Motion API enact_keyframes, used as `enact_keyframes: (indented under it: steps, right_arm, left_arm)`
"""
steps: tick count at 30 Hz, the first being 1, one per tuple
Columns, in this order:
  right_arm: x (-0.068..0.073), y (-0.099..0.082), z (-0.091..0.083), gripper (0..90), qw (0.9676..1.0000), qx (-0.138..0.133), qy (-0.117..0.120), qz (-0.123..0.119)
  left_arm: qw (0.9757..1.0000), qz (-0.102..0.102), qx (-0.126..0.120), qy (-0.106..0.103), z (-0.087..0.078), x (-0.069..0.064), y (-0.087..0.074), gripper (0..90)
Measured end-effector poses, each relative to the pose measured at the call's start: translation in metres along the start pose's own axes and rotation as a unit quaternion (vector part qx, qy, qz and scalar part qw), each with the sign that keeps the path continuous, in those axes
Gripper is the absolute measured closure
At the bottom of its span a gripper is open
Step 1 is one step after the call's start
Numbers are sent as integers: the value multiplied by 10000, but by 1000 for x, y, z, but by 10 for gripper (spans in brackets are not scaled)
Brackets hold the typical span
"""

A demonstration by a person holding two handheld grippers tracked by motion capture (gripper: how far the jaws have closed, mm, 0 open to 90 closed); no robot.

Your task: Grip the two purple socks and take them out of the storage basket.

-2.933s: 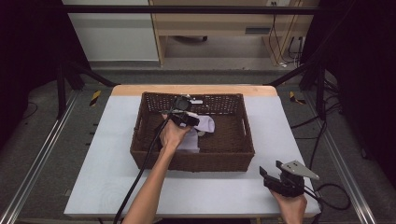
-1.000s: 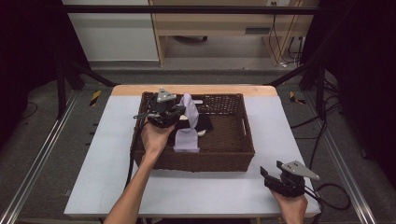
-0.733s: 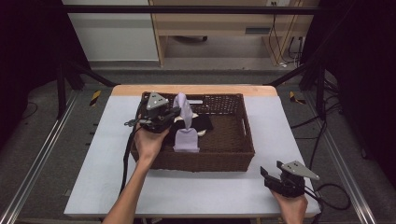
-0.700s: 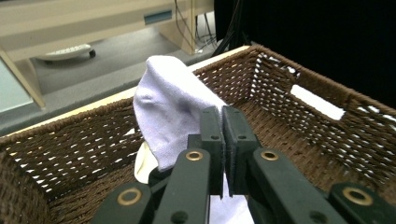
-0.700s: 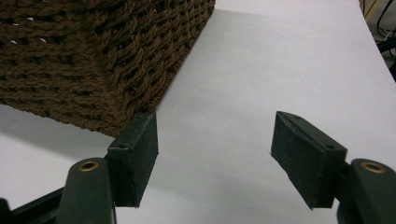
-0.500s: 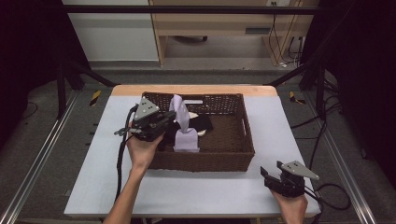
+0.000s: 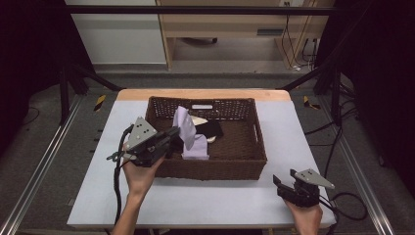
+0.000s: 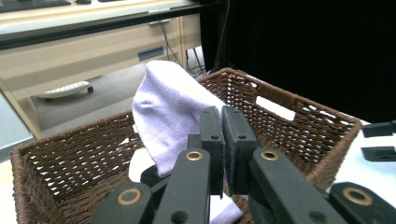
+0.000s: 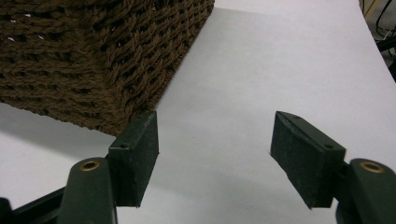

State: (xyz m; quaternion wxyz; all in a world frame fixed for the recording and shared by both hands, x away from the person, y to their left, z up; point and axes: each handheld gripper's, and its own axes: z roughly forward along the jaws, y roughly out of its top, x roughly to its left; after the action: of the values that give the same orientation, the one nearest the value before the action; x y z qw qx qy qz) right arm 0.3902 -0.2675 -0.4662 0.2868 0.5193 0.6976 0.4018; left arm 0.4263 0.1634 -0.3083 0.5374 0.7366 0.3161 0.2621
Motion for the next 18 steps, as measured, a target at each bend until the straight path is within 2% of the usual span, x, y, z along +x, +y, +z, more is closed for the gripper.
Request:
enact_keyframes:
  steps: [6,9,14,18]
  right_arm:
    - [0,0,0,326,10000,-6,-3,1]
    - [0,0,0,326,10000,-1,-6,2]
    - [0,0,-1,327,10000,-2,-8,-2]
    - [0,0,-1,328,10000,0,-9,-5]
  left_arm:
    - [9997,96,-182,-159,-19,-12,-1,868]
    - [9994,101,-207,-262,-25,-16,-2,868]
    - [9992,181,-197,-299,-40,-23,-6,867]
    - [9989,170,-233,-363,-47,-29,-12,868]
